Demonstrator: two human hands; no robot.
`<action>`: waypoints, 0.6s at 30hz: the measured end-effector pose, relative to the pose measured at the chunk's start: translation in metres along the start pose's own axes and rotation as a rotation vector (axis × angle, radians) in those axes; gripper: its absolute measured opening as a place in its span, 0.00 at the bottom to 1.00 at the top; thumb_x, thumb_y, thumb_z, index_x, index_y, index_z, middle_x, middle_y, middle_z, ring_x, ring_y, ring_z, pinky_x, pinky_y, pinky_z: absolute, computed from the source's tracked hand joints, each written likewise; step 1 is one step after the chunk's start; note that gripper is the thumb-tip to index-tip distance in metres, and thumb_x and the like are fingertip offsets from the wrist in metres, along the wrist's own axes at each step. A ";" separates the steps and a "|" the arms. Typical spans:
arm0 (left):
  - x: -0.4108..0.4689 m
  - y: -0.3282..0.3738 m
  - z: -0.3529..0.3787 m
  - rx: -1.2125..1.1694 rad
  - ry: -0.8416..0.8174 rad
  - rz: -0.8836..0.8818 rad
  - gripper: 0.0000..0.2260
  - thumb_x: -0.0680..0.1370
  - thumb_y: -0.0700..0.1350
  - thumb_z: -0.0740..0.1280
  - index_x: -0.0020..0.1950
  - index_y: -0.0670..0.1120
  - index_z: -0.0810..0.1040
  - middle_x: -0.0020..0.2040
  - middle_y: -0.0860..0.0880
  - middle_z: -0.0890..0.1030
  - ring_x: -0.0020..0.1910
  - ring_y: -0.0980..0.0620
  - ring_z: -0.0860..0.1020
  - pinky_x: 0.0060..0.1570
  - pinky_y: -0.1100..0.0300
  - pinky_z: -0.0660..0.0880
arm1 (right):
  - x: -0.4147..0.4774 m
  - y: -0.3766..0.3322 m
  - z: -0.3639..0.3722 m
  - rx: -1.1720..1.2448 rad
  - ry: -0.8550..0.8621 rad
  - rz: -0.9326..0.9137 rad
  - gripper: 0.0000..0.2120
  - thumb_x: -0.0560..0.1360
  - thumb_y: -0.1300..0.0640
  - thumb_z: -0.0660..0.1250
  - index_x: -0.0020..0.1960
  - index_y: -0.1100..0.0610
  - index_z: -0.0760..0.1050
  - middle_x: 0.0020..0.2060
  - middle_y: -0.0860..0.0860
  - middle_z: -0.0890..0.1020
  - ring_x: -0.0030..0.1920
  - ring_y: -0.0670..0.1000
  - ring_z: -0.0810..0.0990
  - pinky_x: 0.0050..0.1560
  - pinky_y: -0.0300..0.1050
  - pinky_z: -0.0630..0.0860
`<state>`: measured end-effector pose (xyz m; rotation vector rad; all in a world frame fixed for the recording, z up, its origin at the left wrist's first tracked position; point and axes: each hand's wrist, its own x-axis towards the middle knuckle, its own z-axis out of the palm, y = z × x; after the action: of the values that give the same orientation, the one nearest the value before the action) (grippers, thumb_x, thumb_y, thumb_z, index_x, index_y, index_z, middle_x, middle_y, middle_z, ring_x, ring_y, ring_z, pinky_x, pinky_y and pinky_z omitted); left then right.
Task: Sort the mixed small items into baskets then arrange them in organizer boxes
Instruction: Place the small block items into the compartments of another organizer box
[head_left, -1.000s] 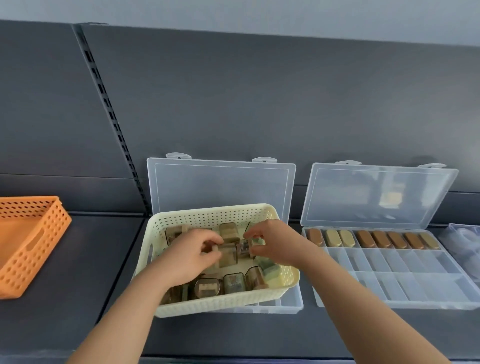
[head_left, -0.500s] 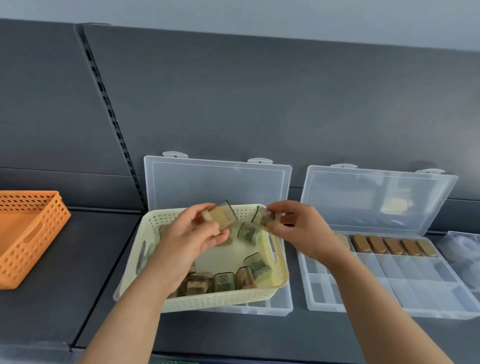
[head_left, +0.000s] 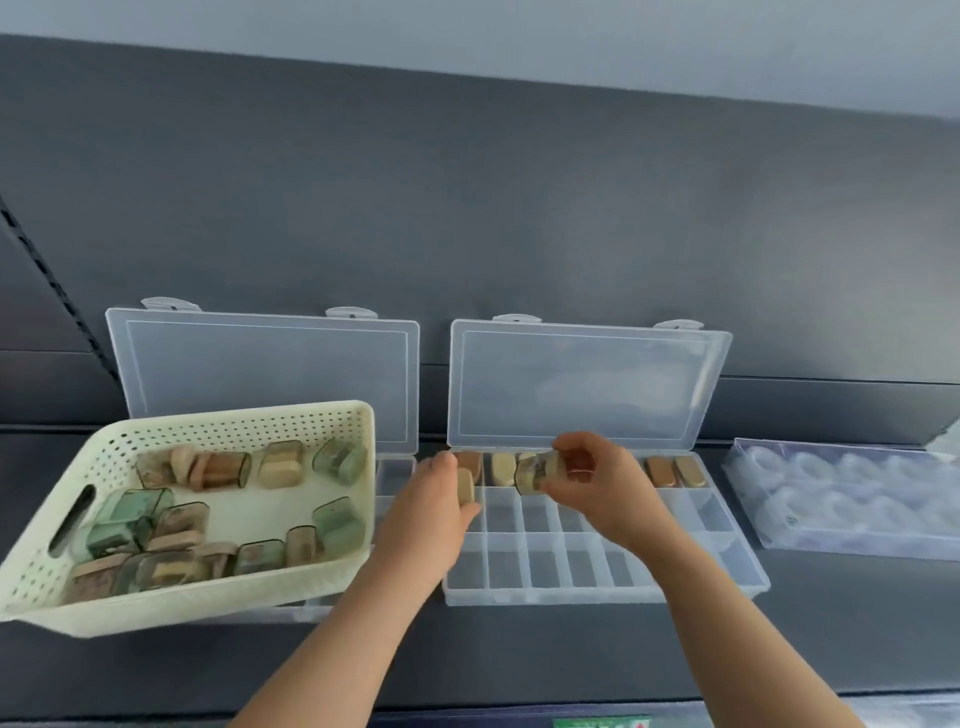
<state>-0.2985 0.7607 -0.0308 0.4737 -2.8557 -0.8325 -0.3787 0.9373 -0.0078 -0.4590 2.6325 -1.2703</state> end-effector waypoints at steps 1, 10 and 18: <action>0.002 0.001 0.006 0.024 -0.013 -0.017 0.16 0.76 0.49 0.68 0.61 0.46 0.69 0.55 0.50 0.75 0.52 0.51 0.76 0.51 0.57 0.74 | 0.001 0.005 0.000 -0.012 -0.007 -0.015 0.19 0.70 0.56 0.74 0.60 0.52 0.75 0.46 0.43 0.80 0.46 0.41 0.79 0.42 0.29 0.73; 0.004 -0.003 0.028 -0.097 -0.116 -0.153 0.27 0.73 0.49 0.73 0.69 0.46 0.70 0.65 0.48 0.68 0.58 0.50 0.73 0.58 0.60 0.69 | 0.008 0.024 0.013 -0.131 -0.159 -0.210 0.19 0.69 0.57 0.74 0.58 0.55 0.77 0.52 0.49 0.79 0.50 0.49 0.78 0.54 0.40 0.77; -0.019 0.014 0.010 -0.163 0.149 -0.085 0.18 0.77 0.49 0.67 0.67 0.49 0.72 0.59 0.52 0.74 0.45 0.59 0.76 0.45 0.70 0.70 | 0.024 0.018 0.038 -0.307 -0.280 -0.329 0.20 0.71 0.54 0.72 0.62 0.53 0.75 0.56 0.48 0.76 0.53 0.49 0.76 0.54 0.38 0.74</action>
<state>-0.2859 0.7830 -0.0323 0.6121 -2.6223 -0.9902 -0.3937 0.9115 -0.0458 -1.0713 2.5815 -0.7957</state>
